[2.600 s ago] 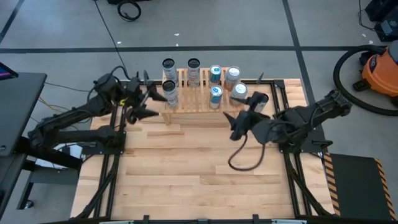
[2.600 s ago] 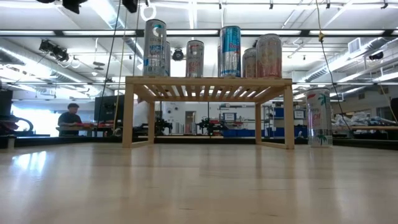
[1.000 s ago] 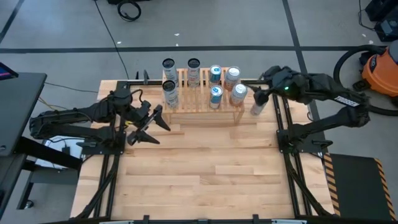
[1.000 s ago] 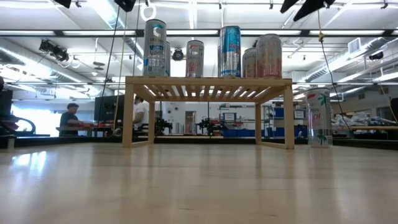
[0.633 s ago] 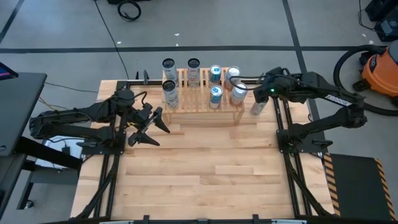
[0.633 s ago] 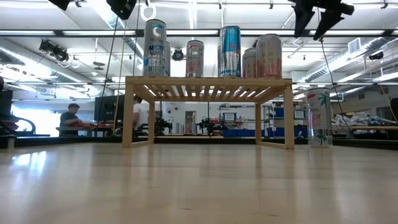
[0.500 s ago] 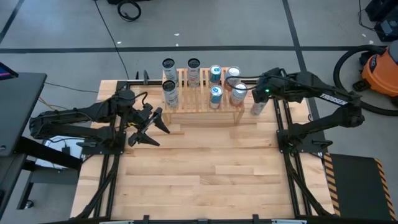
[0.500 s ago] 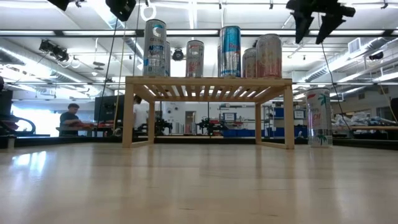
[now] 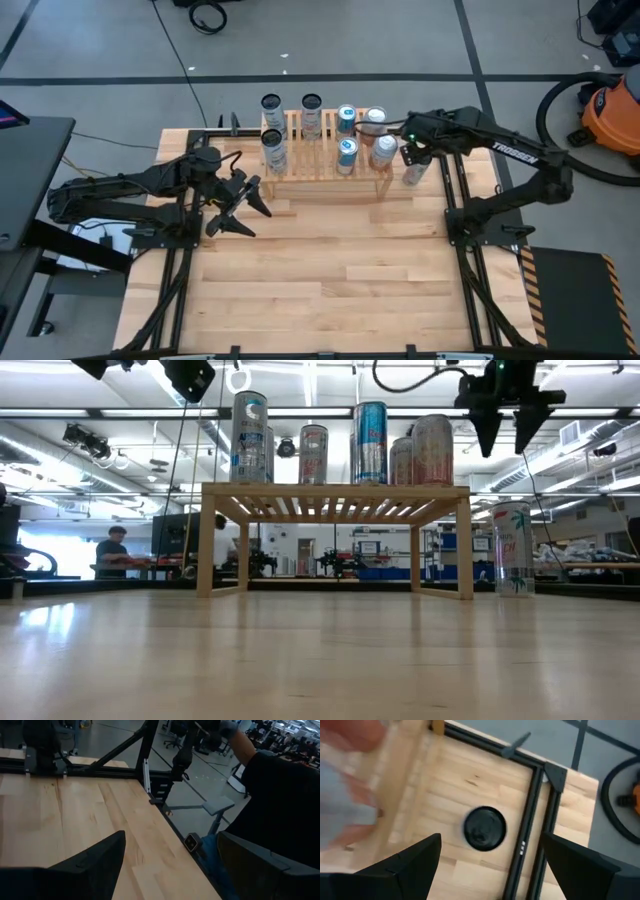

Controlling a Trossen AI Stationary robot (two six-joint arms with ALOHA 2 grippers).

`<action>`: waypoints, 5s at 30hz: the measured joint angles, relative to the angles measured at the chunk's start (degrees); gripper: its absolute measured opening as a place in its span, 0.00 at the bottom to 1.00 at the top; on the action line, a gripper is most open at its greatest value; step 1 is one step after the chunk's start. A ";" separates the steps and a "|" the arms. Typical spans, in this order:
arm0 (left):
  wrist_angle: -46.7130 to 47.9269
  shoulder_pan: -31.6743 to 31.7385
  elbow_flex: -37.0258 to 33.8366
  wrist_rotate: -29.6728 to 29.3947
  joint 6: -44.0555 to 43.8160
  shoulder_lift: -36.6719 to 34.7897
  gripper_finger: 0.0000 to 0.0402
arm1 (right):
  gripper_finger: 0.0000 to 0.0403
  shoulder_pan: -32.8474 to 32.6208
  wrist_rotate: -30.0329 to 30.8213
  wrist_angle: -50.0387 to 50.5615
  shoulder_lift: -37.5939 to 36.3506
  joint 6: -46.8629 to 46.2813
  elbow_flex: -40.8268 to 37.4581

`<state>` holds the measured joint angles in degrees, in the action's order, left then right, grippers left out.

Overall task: Place canned beverage on shelf
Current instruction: Put the white-pink soda can on the shelf aligned with the other white-pink soda

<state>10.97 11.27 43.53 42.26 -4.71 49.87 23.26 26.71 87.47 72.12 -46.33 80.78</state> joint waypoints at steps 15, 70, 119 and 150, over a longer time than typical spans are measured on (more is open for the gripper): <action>0.04 0.02 0.00 0.00 0.02 0.00 0.79 | 0.89 10.55 -11.32 -17.29 -7.35 6.31 -20.11; -0.01 0.01 0.00 0.00 -0.21 0.00 0.79 | 0.65 14.42 -11.66 -11.80 -7.19 19.43 -11.43; -8.04 0.17 0.00 -7.99 -9.73 -0.02 0.79 | 0.65 -18.82 -28.22 -8.30 1.04 12.47 9.21; -7.36 0.15 0.00 -8.70 -9.65 -0.02 0.79 | 0.65 -22.43 -30.77 -19.73 19.29 26.88 21.07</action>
<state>3.61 11.42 43.53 33.56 -14.36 49.85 0.82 -4.07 67.74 91.41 -19.45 101.85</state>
